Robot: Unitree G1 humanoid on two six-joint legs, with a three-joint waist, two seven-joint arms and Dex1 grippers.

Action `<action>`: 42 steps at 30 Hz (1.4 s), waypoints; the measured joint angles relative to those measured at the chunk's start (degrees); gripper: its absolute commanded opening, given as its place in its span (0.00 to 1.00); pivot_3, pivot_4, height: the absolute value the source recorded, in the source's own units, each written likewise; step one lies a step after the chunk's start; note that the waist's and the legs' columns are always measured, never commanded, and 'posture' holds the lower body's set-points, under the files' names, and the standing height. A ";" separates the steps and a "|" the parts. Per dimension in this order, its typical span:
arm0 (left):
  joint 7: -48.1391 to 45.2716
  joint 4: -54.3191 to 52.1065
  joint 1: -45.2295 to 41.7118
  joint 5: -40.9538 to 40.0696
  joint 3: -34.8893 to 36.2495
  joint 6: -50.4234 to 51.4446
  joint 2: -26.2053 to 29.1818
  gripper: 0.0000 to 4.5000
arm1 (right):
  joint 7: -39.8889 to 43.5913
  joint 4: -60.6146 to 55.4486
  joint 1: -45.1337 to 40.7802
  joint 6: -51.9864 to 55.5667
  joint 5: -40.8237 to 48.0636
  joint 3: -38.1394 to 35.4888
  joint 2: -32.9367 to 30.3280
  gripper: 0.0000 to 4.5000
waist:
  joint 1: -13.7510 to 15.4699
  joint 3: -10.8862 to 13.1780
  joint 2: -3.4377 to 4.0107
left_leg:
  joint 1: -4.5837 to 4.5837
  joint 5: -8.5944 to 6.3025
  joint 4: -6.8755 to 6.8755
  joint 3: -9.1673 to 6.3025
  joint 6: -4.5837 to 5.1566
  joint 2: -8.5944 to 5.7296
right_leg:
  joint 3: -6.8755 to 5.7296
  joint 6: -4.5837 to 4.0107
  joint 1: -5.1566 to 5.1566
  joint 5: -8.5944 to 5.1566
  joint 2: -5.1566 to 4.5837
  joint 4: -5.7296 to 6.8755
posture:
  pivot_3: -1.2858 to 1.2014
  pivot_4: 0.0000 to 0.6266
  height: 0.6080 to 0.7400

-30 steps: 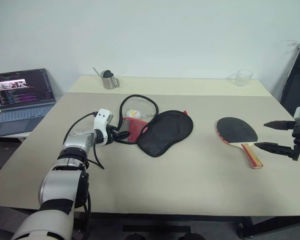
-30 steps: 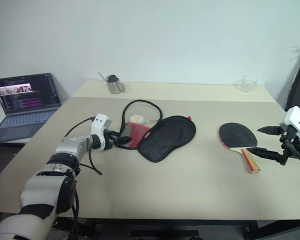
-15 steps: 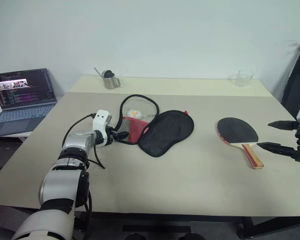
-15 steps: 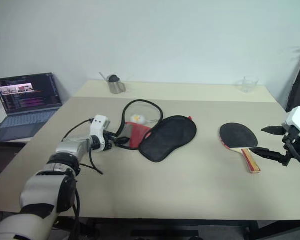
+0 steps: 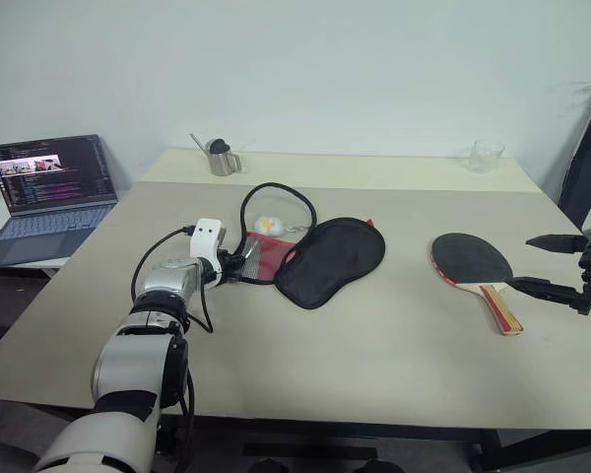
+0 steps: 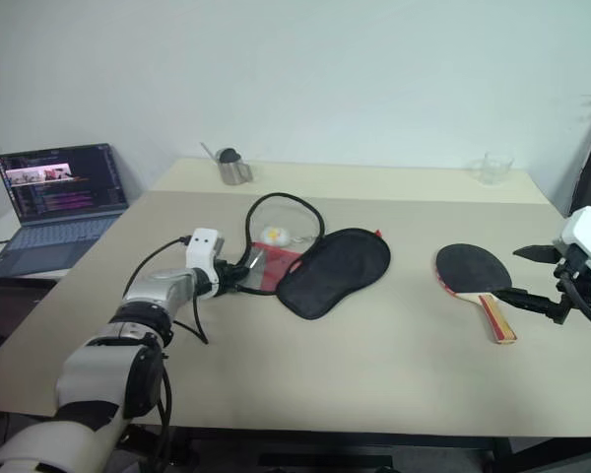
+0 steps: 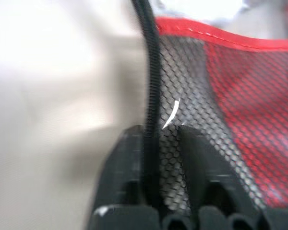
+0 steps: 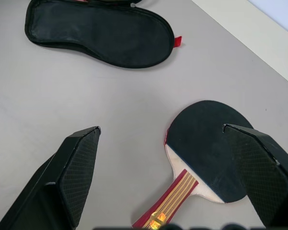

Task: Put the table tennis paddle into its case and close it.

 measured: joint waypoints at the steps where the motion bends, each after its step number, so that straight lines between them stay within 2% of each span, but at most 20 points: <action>1: 0.49 -1.15 0.64 -0.23 0.11 0.52 0.00 0.00 | -0.01 -0.01 0.21 0.00 0.06 0.00 0.02 1.00 | -0.01 0.00 0.00 | 0.00 0.00 0.00 0.00 0.00 0.00 | 0.00 0.00 0.00 0.00 0.00 0.00 | 0.52 0.24 1.00; 7: 5.54 -10.95 5.87 -2.28 2.25 4.44 -1.74 0.00 | -0.06 -0.02 0.26 -0.01 0.14 -0.01 0.03 1.00 | -0.02 0.00 0.00 | 0.05 0.01 0.01 0.02 -0.02 0.02 | 0.04 0.00 0.02 0.00 -0.01 0.04 | 0.52 0.24 1.00; 13: 14.29 -27.63 14.85 -2.97 3.34 7.43 -6.62 0.00 | -0.04 0.14 0.21 -0.34 0.11 0.05 0.03 1.00 | -0.02 -0.01 0.01 | 0.10 0.03 0.01 0.00 -0.05 0.03 | 0.10 -0.01 0.06 0.01 -0.03 0.07 | 0.52 0.24 1.00; 21: 25.29 -37.60 17.05 -2.92 3.26 10.92 -14.78 0.00 | -0.06 0.19 0.04 -0.87 0.11 0.60 0.07 1.00 | 0.13 0.00 -0.01 | 0.06 0.04 0.02 -0.03 -0.06 -0.03 | 0.10 0.04 0.09 0.03 -0.03 0.01 | 0.52 0.24 1.00; 26: 27.90 -43.10 17.11 -3.30 1.40 13.93 -19.97 0.00 | -0.09 0.09 0.11 -0.99 0.13 0.67 0.12 1.00 | 0.11 0.01 -0.03 | 0.04 0.04 0.00 -0.05 -0.06 -0.04 | 0.09 0.04 0.07 0.03 0.00 -0.02 | 0.52 0.24 1.00; 36: 33.22 -48.48 17.79 -1.45 0.22 17.01 -21.05 0.00 | -0.05 -0.12 1.47 -0.98 0.19 0.26 0.12 1.00 | -0.10 0.01 -0.03 | 0.07 0.05 0.00 -0.03 -0.07 -0.06 | 0.10 0.03 0.07 0.03 0.05 0.00 | 0.52 0.24 1.00; 42: 35.63 -53.05 22.03 0.03 -0.63 17.08 -21.24 0.00 | -0.09 -0.47 1.87 -0.97 0.26 0.25 0.26 1.00 | -0.06 0.02 -0.03 | 0.06 0.05 -0.01 -0.05 -0.07 -0.04 | 0.10 0.03 0.07 0.03 0.04 -0.01 | 0.52 0.24 1.00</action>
